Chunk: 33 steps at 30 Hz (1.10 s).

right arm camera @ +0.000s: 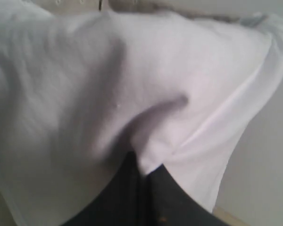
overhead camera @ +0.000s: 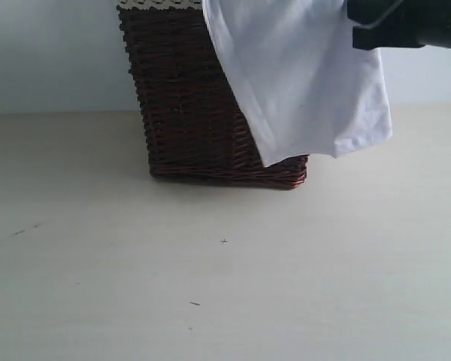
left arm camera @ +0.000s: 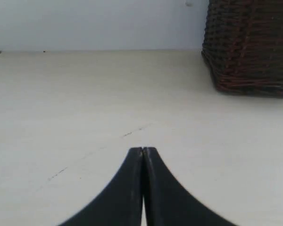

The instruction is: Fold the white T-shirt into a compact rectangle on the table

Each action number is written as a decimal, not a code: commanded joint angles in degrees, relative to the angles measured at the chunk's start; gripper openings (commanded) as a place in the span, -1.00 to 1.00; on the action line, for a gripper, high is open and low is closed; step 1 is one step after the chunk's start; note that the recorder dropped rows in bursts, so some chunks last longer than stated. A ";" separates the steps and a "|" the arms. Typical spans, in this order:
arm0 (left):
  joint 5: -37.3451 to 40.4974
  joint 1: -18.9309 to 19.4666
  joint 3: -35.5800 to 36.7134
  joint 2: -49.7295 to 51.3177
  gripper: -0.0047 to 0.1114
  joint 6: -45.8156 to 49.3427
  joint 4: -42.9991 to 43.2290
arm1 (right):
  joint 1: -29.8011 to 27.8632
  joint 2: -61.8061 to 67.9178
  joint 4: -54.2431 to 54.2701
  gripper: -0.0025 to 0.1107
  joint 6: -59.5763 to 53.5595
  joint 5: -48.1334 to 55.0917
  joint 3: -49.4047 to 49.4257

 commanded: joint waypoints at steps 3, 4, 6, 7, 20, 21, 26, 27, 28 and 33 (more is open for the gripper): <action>-0.33 0.20 0.02 -0.22 -0.92 0.03 0.14 | -0.23 -8.24 -0.25 -0.96 0.25 -1.20 -3.18; -0.33 0.20 0.02 -0.22 -0.92 0.03 0.14 | -0.23 -9.27 -0.25 -0.96 0.37 -0.94 -4.03; -0.33 0.20 0.02 -0.22 -0.92 0.03 0.14 | -0.23 -11.16 -0.25 -0.96 0.46 -0.94 -5.81; -0.33 0.20 0.02 -0.22 -0.92 0.03 0.14 | -0.23 -11.99 -0.25 -0.96 0.46 -0.65 -7.23; -0.33 0.20 0.02 -0.22 -0.92 0.03 0.14 | -0.23 -15.04 -0.67 -0.96 10.61 9.43 -32.10; -0.33 0.20 0.02 -0.22 -0.92 0.03 0.14 | -0.23 -14.77 -0.67 -0.96 11.47 9.43 -34.74; -0.33 0.20 0.02 -0.22 -0.92 0.03 0.14 | -0.23 -14.16 -0.80 -0.96 16.82 9.47 -44.43; -0.33 0.20 0.02 -0.22 -0.92 0.03 0.14 | -0.23 -14.16 -1.68 -0.96 18.71 8.96 -46.36; -0.33 0.20 0.02 -0.22 -0.92 0.03 0.14 | -0.23 -14.16 -2.81 -0.96 20.60 7.99 -48.40; -0.33 0.20 0.02 -0.22 -0.92 0.03 0.14 | -0.23 -14.35 -16.94 -0.96 39.19 0.95 -58.04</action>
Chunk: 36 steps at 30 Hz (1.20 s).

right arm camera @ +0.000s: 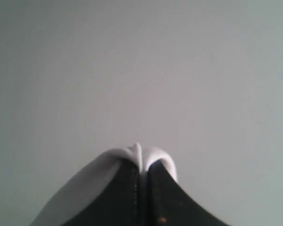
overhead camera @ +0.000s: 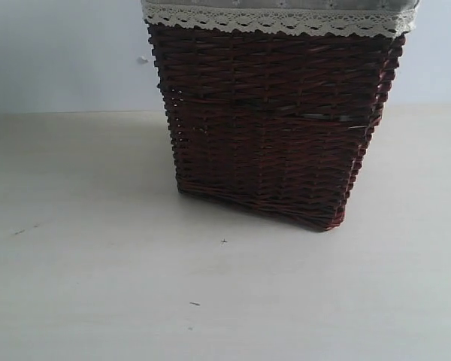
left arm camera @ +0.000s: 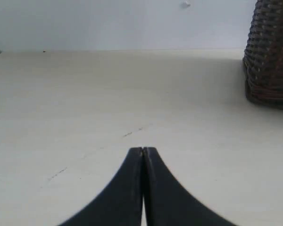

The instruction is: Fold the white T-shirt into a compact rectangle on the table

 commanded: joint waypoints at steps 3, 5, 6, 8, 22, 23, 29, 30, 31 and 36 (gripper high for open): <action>-0.33 0.20 0.02 -0.22 -0.92 0.03 0.14 | -0.23 -0.58 -17.64 -0.96 23.84 -10.63 -12.20; -0.33 0.20 0.02 -0.22 -0.92 0.03 0.14 | -0.23 -0.83 -21.90 -0.96 29.26 -12.65 -15.36; -0.33 0.20 0.02 -0.22 -0.92 0.03 0.14 | -0.23 -1.08 -23.54 -0.96 30.65 -13.71 -16.73; -0.33 0.20 0.02 -0.22 -0.92 0.03 0.14 | -0.23 -1.47 -24.78 -0.96 33.75 -16.27 -18.57; -0.33 0.20 0.02 -0.22 -0.92 0.03 0.14 | -0.23 6.56 -24.90 -0.96 39.01 -33.87 6.29; -0.33 0.20 0.02 -0.22 -0.92 0.03 0.14 | -0.23 8.33 -24.90 -0.96 39.01 -34.89 9.55; -0.33 0.20 0.02 -0.22 -0.92 0.03 0.14 | 0.85 10.72 -24.90 -0.96 28.89 -43.37 23.20; -0.33 0.20 0.02 -0.22 -0.92 0.03 0.14 | 1.54 10.58 -24.90 -0.96 26.96 -40.25 25.63; -0.33 0.20 0.02 -0.22 -0.92 0.03 0.14 | 2.63 10.58 -24.90 -0.96 24.58 -38.90 27.85; -0.33 0.20 0.02 -0.22 -0.92 0.03 0.14 | 8.74 10.58 -24.90 -0.96 10.85 -35.17 37.99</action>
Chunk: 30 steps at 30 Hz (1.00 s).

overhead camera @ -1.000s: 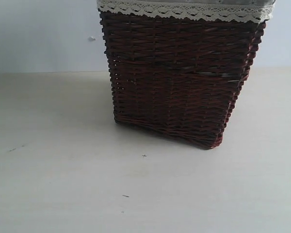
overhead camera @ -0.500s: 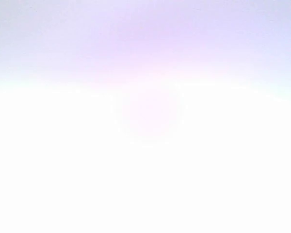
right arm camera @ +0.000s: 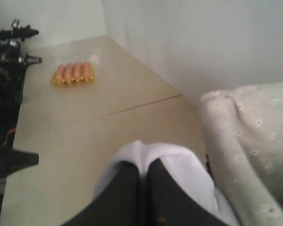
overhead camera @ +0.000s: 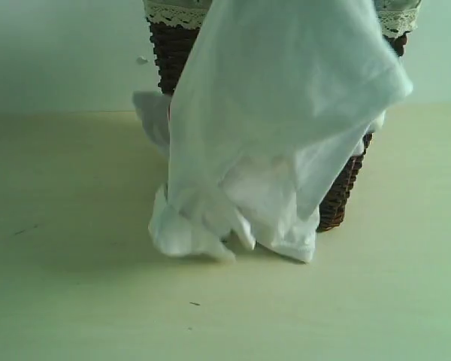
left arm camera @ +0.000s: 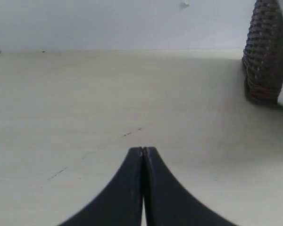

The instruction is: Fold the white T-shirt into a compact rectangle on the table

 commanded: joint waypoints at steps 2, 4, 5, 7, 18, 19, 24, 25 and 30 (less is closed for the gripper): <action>-0.33 0.20 0.02 -0.22 -0.92 0.03 0.14 | 6.54 -0.27 1.13 -0.96 -11.45 9.35 9.54; -0.33 0.20 0.02 -0.22 -0.92 0.03 0.14 | 8.24 -0.27 1.13 -0.96 -13.23 12.01 12.35; -0.33 0.20 0.02 -0.22 -0.92 0.03 0.14 | 8.97 -0.27 1.13 -0.96 -14.12 12.88 13.86; -0.33 0.20 0.02 -0.22 -0.92 0.03 0.14 | 10.67 -0.27 1.13 -0.96 -17.24 17.47 17.08; -0.33 0.20 0.02 -0.22 -0.92 0.03 0.14 | 12.77 12.60 1.13 -0.96 -19.32 57.08 16.65; -0.33 0.20 0.02 -0.22 -0.92 0.03 0.14 | 12.77 13.80 1.13 -0.96 -19.32 59.01 15.63; -0.33 0.20 0.02 -0.22 -0.92 0.03 0.14 | 12.77 18.43 1.13 -0.96 -17.85 62.06 10.33; -0.33 0.20 0.02 -0.22 -0.92 0.03 0.14 | 12.77 18.69 1.13 -0.96 -17.84 62.46 9.66; -0.33 0.20 0.02 -0.22 -0.92 0.03 0.14 | 12.77 18.69 1.41 -0.96 -17.70 68.37 6.23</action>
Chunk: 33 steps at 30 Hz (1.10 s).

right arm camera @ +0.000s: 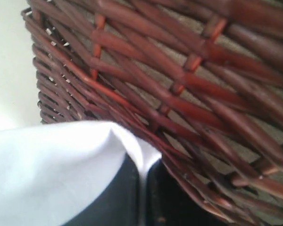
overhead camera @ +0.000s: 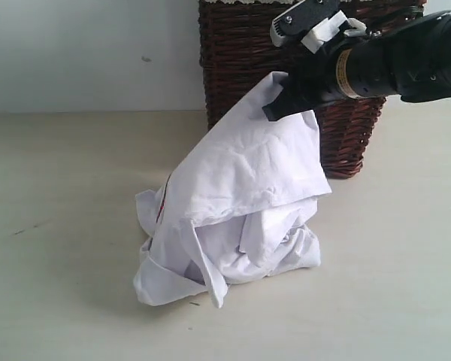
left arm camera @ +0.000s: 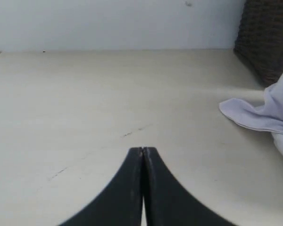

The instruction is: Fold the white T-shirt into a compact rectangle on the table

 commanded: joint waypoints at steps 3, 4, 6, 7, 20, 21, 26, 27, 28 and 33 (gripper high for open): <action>-0.33 0.20 0.02 -0.22 -0.92 0.03 0.14 | -0.17 0.19 2.63 -0.96 0.32 9.28 -5.61; -0.33 0.20 0.02 -0.22 -0.92 0.03 0.14 | -0.17 0.53 3.03 -0.96 0.32 9.58 -6.41; -0.33 0.20 0.02 -0.22 -0.92 0.03 0.14 | -0.17 1.77 4.38 -0.96 0.32 9.45 -7.74; -0.33 0.20 0.02 -0.22 -0.92 0.03 0.14 | -0.17 2.44 6.04 -0.96 0.32 9.01 -8.23; -0.33 0.20 0.02 -0.22 -0.92 0.03 0.14 | -0.17 -8.06 0.55 -0.96 12.88 -30.23 -5.88; -0.33 0.20 0.02 -0.22 -0.92 0.03 0.14 | -0.17 -9.24 0.55 -0.96 12.13 -34.06 -5.26; -0.33 0.20 0.02 -0.22 -0.92 0.03 0.14 | -0.17 -15.43 0.55 -0.96 8.68 -40.08 -1.23; -0.33 0.20 0.02 -0.22 -0.92 0.03 0.14 | -0.17 -16.00 0.55 -0.96 8.66 -37.62 -0.54; -0.33 0.20 0.02 -0.22 -0.92 0.03 0.14 | -0.17 -16.15 0.55 -0.96 9.07 -34.38 0.16; -0.33 0.20 0.02 -0.22 -0.92 0.03 0.14 | -0.17 -15.72 0.55 -0.96 9.27 -29.90 5.87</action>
